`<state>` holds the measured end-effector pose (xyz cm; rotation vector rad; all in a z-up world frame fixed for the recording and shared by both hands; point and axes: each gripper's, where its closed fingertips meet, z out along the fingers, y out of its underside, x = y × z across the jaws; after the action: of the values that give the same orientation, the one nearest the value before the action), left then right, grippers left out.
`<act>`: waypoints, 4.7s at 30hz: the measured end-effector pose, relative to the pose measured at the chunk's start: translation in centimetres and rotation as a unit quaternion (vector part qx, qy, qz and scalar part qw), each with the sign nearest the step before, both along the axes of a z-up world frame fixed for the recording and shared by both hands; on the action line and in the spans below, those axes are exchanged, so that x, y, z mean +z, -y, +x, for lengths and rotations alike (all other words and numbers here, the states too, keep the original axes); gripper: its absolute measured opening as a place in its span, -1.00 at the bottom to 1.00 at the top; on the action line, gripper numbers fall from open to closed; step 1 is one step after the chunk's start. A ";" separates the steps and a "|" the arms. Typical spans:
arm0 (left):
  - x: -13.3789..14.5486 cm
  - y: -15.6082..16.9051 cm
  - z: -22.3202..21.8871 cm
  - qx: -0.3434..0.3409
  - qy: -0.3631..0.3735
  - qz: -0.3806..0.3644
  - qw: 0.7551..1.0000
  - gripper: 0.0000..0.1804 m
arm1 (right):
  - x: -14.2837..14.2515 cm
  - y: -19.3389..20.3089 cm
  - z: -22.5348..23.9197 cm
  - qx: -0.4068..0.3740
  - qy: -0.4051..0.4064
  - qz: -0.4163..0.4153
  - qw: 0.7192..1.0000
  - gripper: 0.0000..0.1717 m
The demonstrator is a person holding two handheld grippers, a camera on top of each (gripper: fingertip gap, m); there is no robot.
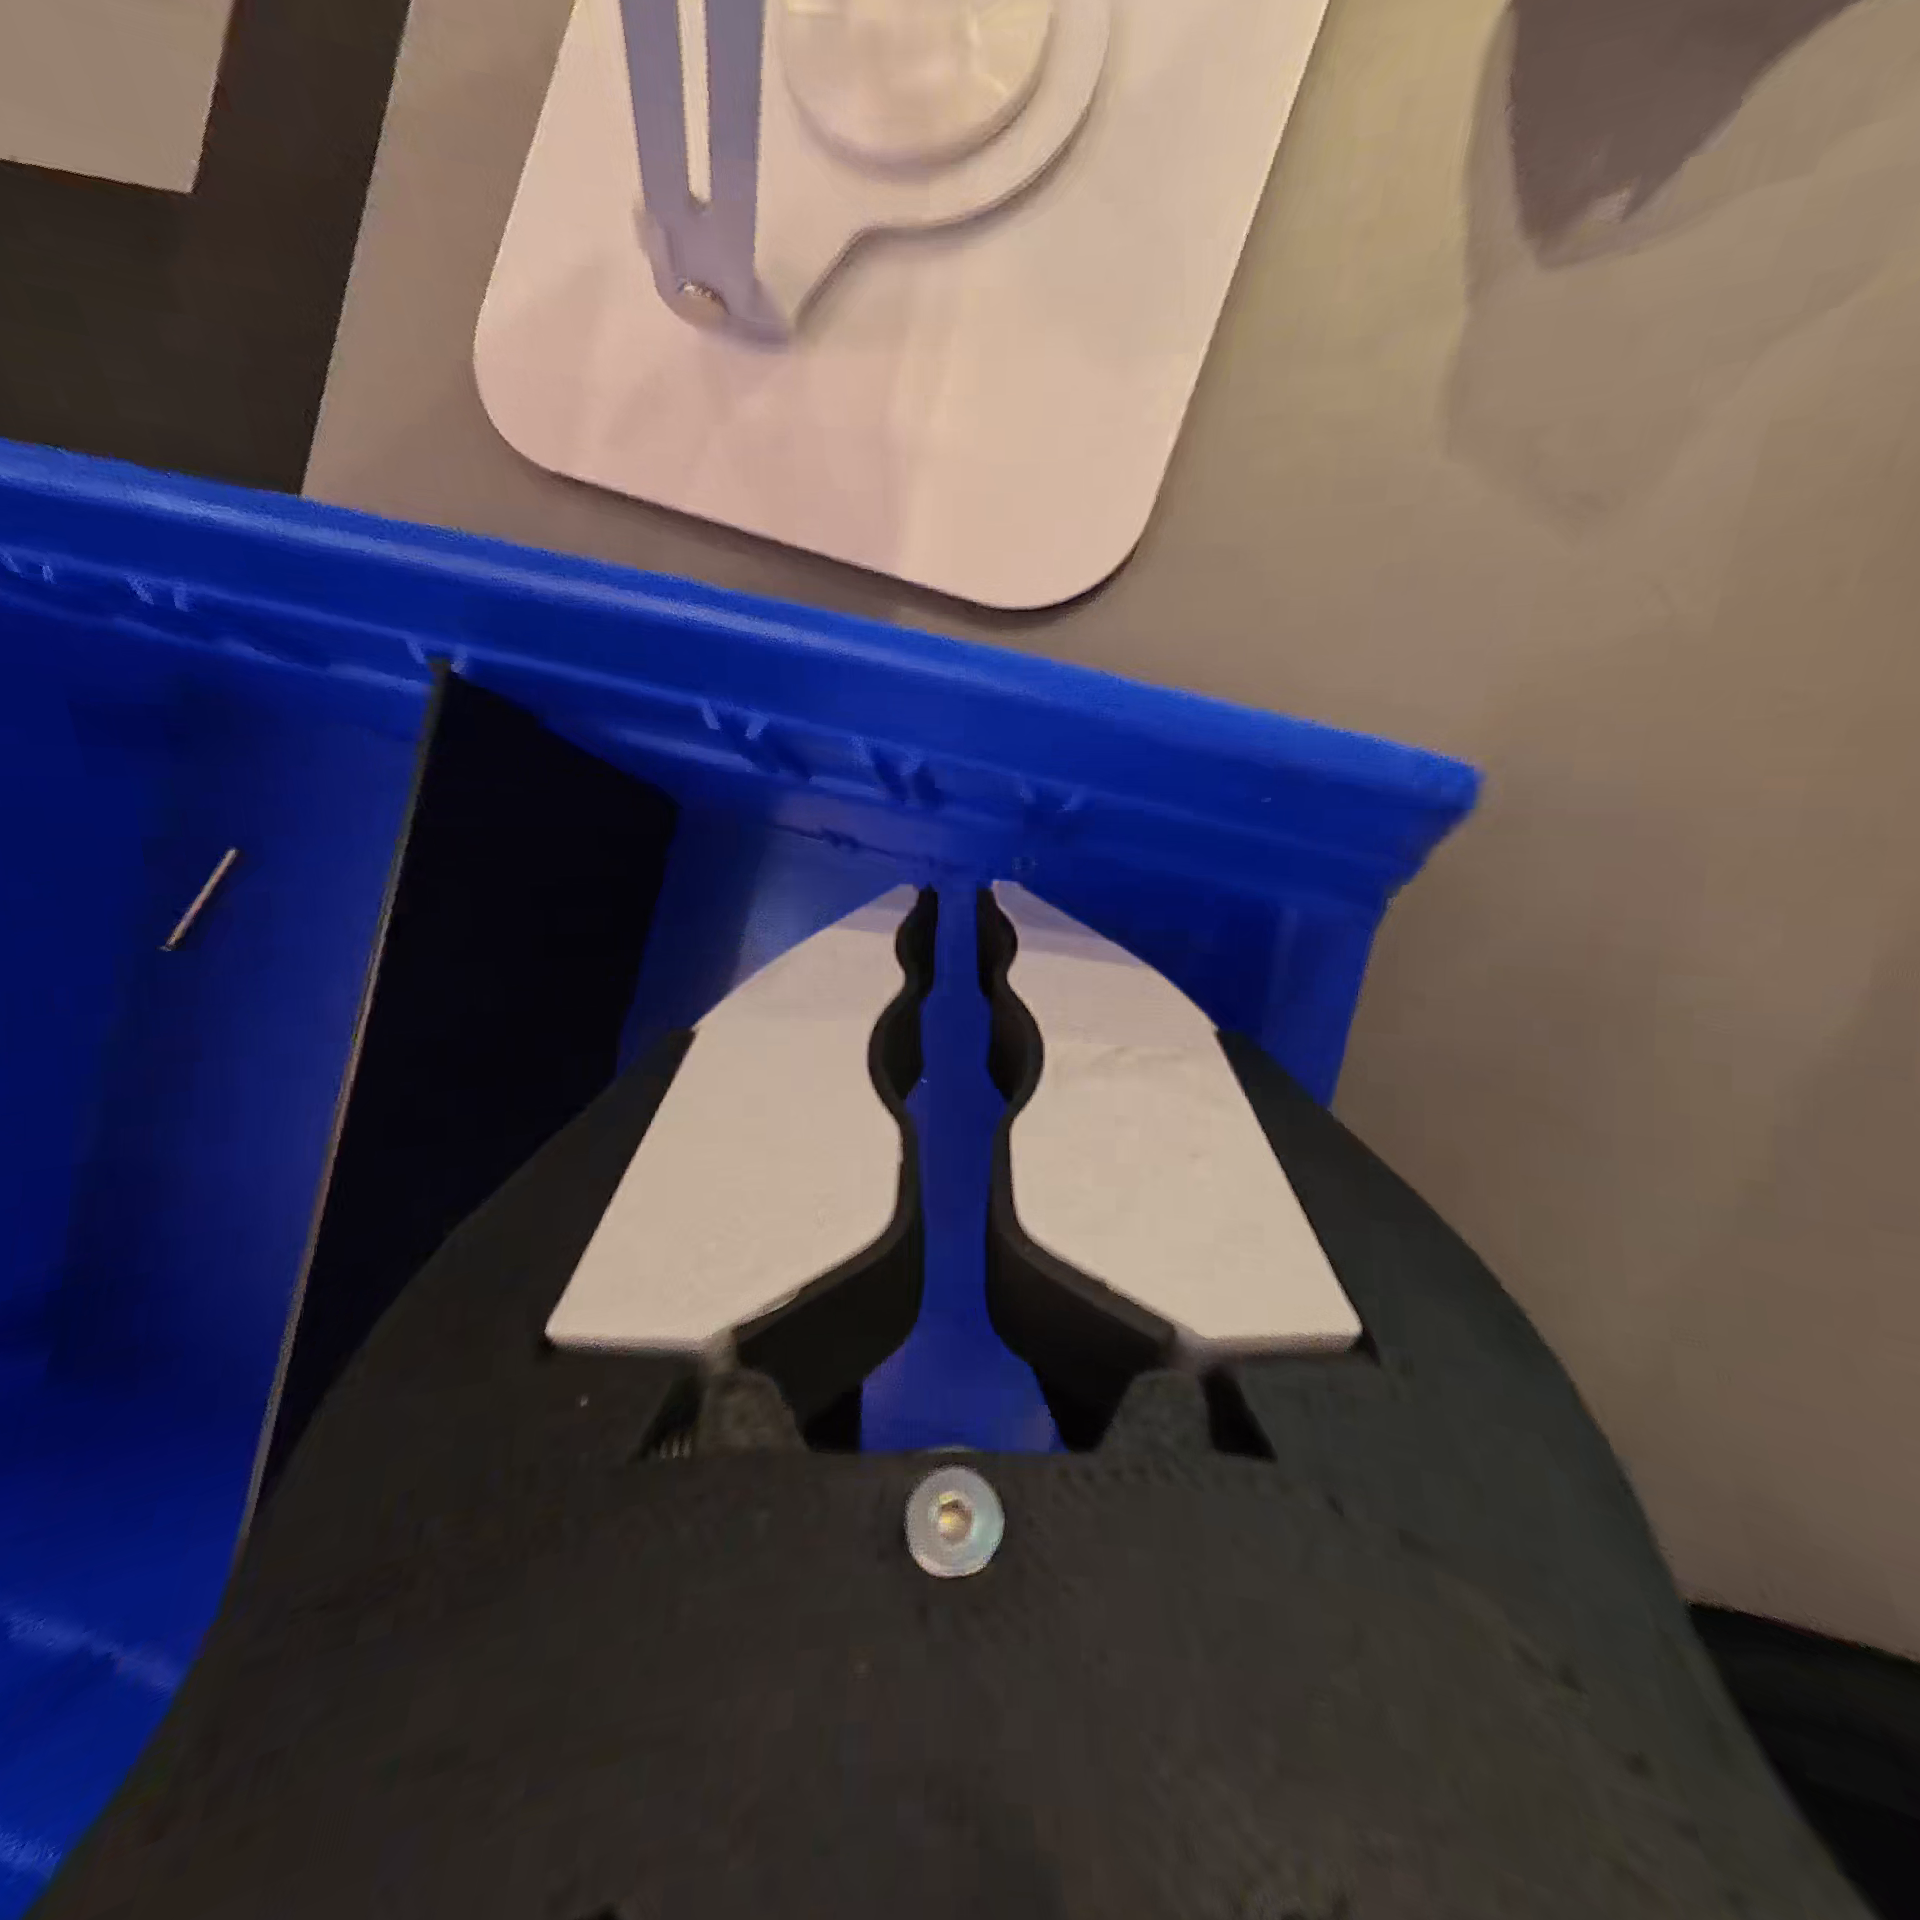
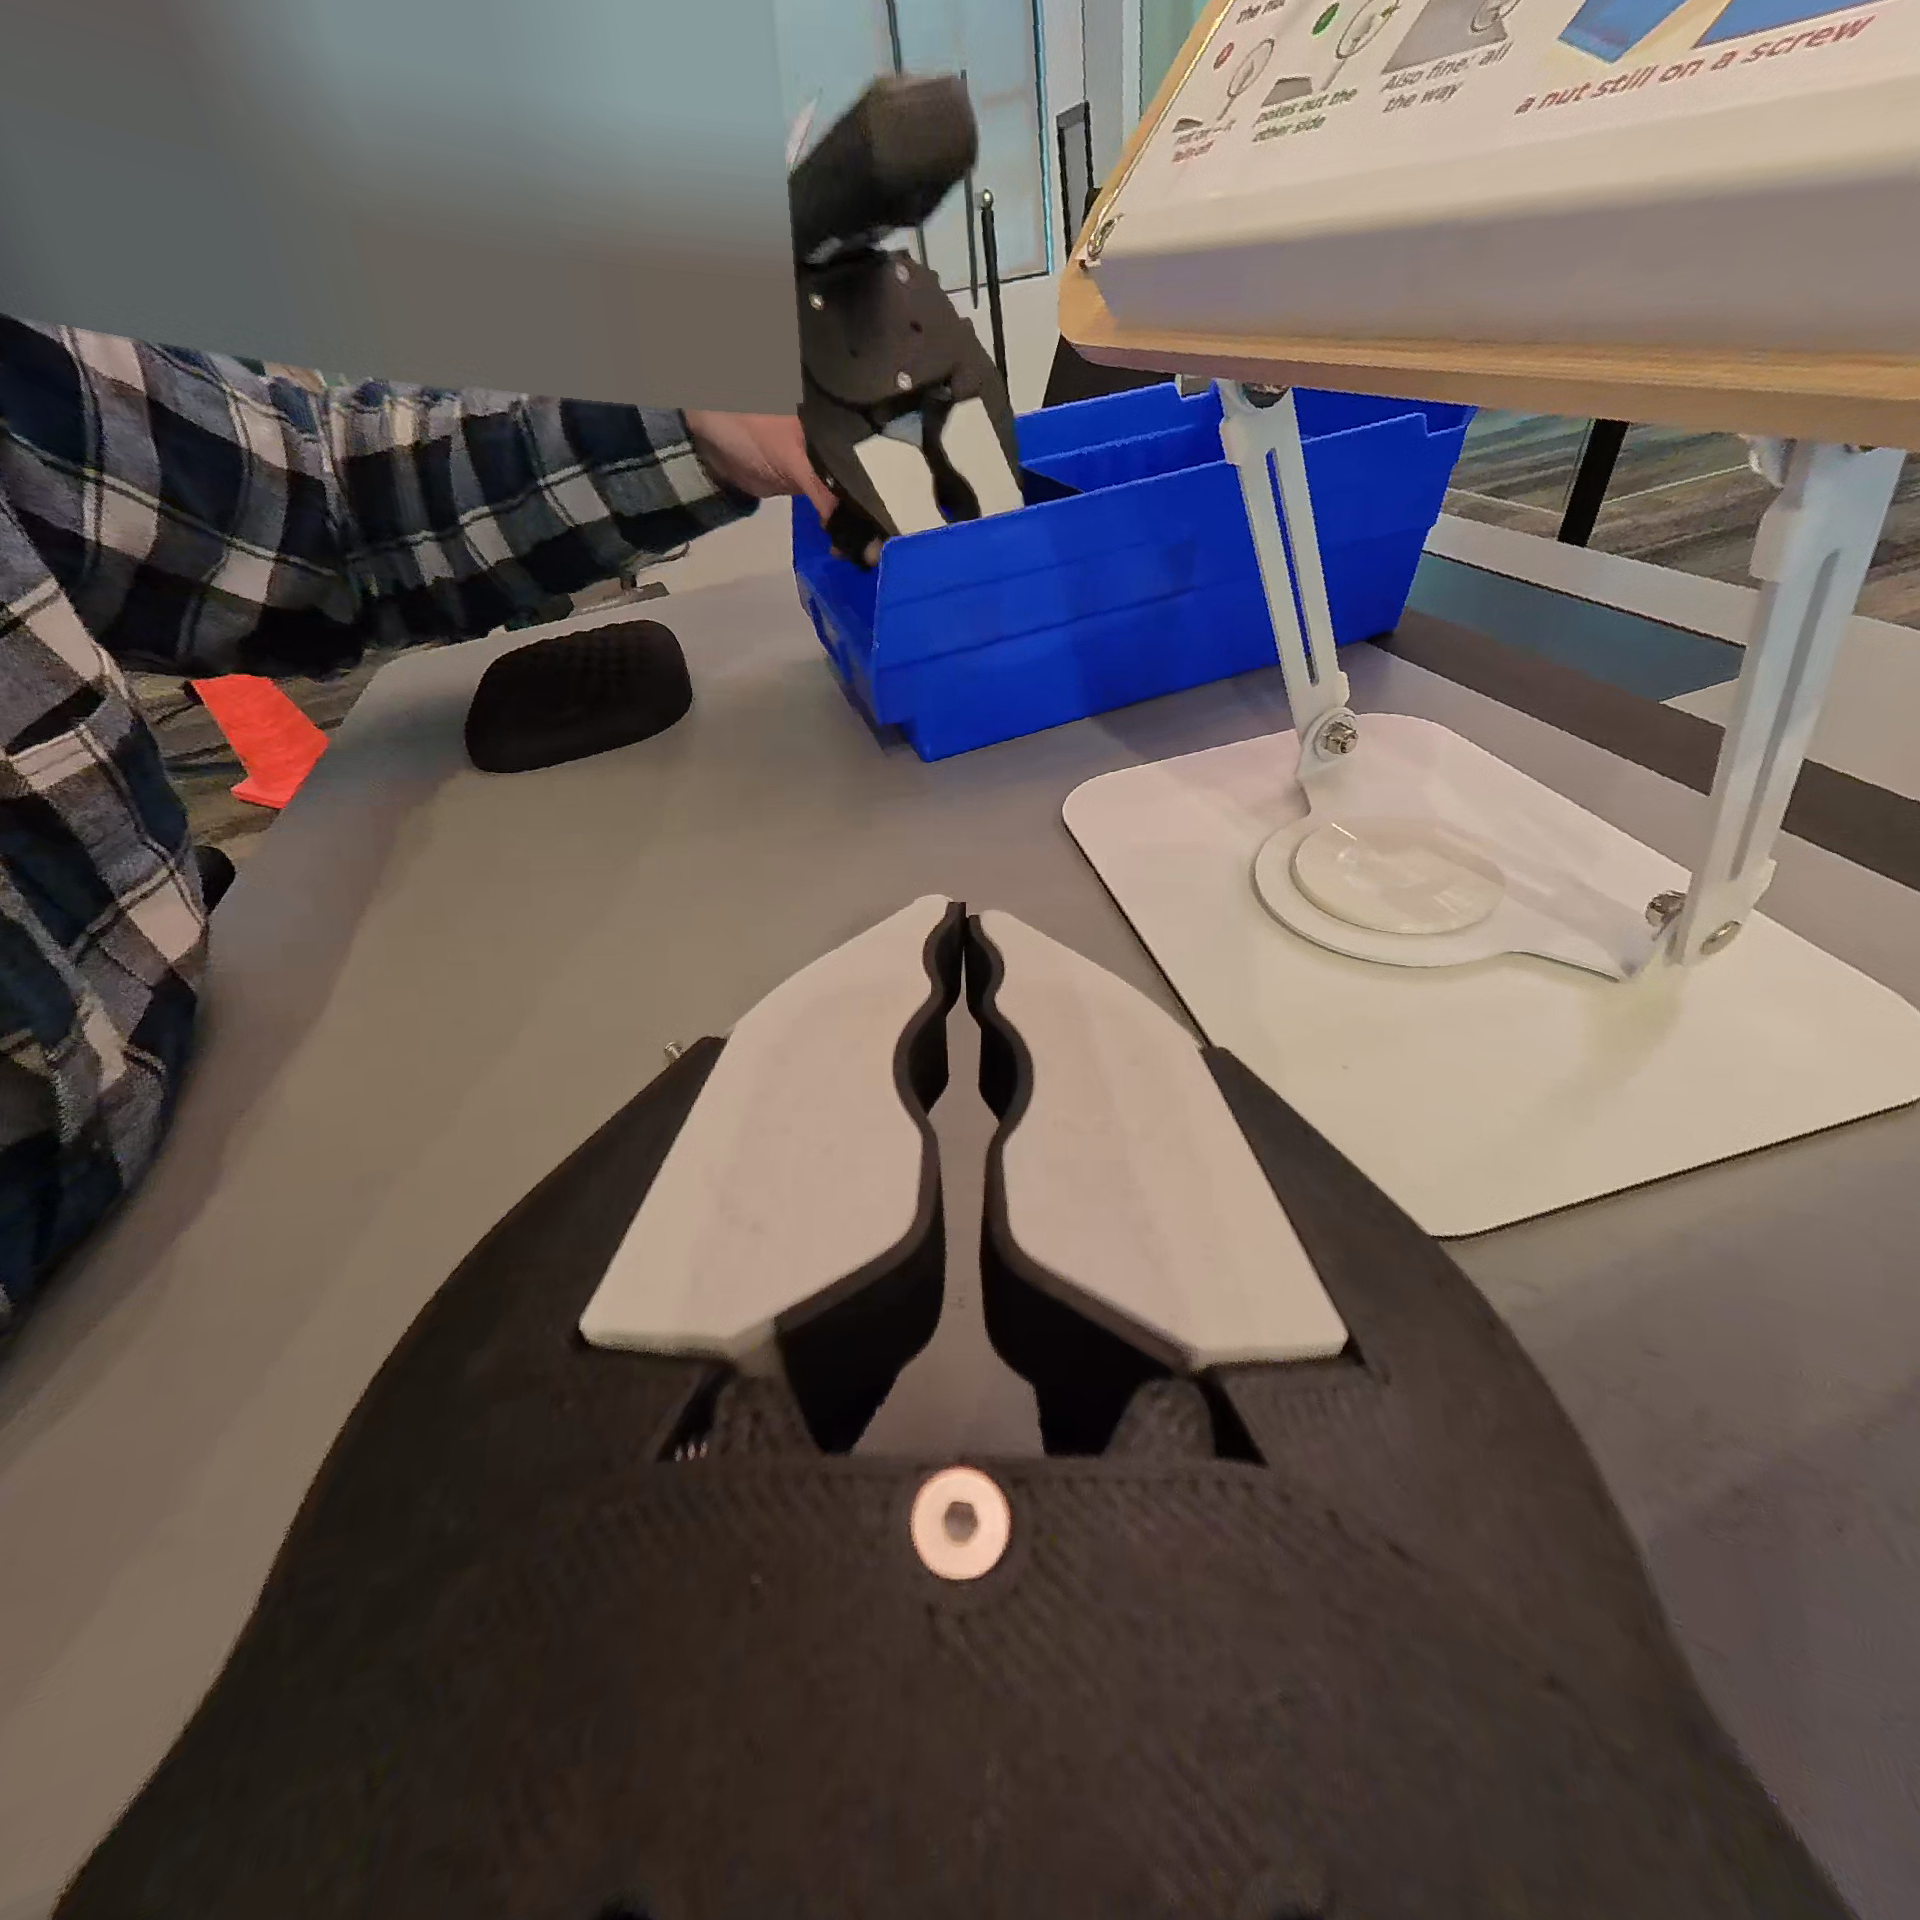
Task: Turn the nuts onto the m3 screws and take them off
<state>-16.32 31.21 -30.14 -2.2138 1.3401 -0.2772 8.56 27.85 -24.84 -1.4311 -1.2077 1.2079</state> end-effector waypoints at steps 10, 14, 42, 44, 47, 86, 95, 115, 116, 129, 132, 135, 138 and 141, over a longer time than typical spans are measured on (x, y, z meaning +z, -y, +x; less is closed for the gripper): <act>-3.6 0.3 -0.1 -0.051 -0.024 -0.042 0.998 -0.86 | -0.1 0.2 -0.1 0.007 0.003 0.000 1.000 -1.00; -4.0 0.4 0.4 -0.063 -0.017 -0.049 0.997 -0.84 | -0.1 0.2 -0.2 0.008 0.005 0.000 1.000 -1.00; -4.1 -0.1 0.5 -0.073 -0.007 -0.046 0.996 -0.92 | -0.3 0.4 -0.2 0.013 0.010 0.001 1.000 -1.00; -4.1 -0.2 0.5 -0.071 -0.002 -0.048 0.996 -0.90 | -0.3 0.4 -0.2 0.013 0.010 0.001 1.000 -1.00; -4.1 -0.1 0.6 -0.078 0.002 -0.044 0.996 -0.93 | -0.3 0.4 -0.2 0.014 0.010 0.001 1.000 -1.00; -4.0 -0.2 0.7 -0.080 -0.014 -0.042 0.996 -0.95 | -0.4 0.8 -0.2 0.023 0.015 0.005 1.000 -1.00; -4.0 0.2 0.4 -0.082 -0.015 -0.064 0.994 -1.00 | -0.4 0.9 -0.2 0.026 0.015 0.006 1.000 -1.00; -4.2 0.6 1.0 -0.128 -0.034 -0.058 0.990 -0.96 | -0.4 1.0 -0.2 0.030 0.016 0.007 0.999 -1.00; -4.2 0.6 1.0 -0.129 -0.037 -0.051 0.990 -0.96 | -0.4 1.1 -0.2 0.030 0.017 0.007 0.999 -1.00; -3.8 0.5 0.1 -0.108 -0.037 -0.042 0.993 -0.97 | -0.4 1.1 -0.3 0.032 0.017 0.006 0.999 -1.00; -3.5 0.6 -0.3 -0.103 -0.042 -0.041 0.993 -0.97 | -0.4 1.1 -0.3 0.032 0.017 0.006 0.999 -1.00; -2.9 0.7 -0.6 -0.095 -0.039 -0.038 0.994 -0.97 | -0.4 1.1 -0.3 0.032 0.017 0.006 0.999 -1.00; -2.1 0.9 -1.0 -0.086 -0.044 -0.032 0.995 -0.97 | -0.5 1.1 -0.3 0.032 0.018 0.006 0.999 -1.00; -0.9 1.6 -1.2 -0.078 -0.026 -0.031 0.996 -0.97 | -0.5 1.1 -0.3 0.033 0.019 0.006 0.999 -1.00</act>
<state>-17.51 29.63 -30.99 -2.1838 1.5552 -0.3225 8.22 26.74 -25.34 -1.4209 -1.2951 1.2211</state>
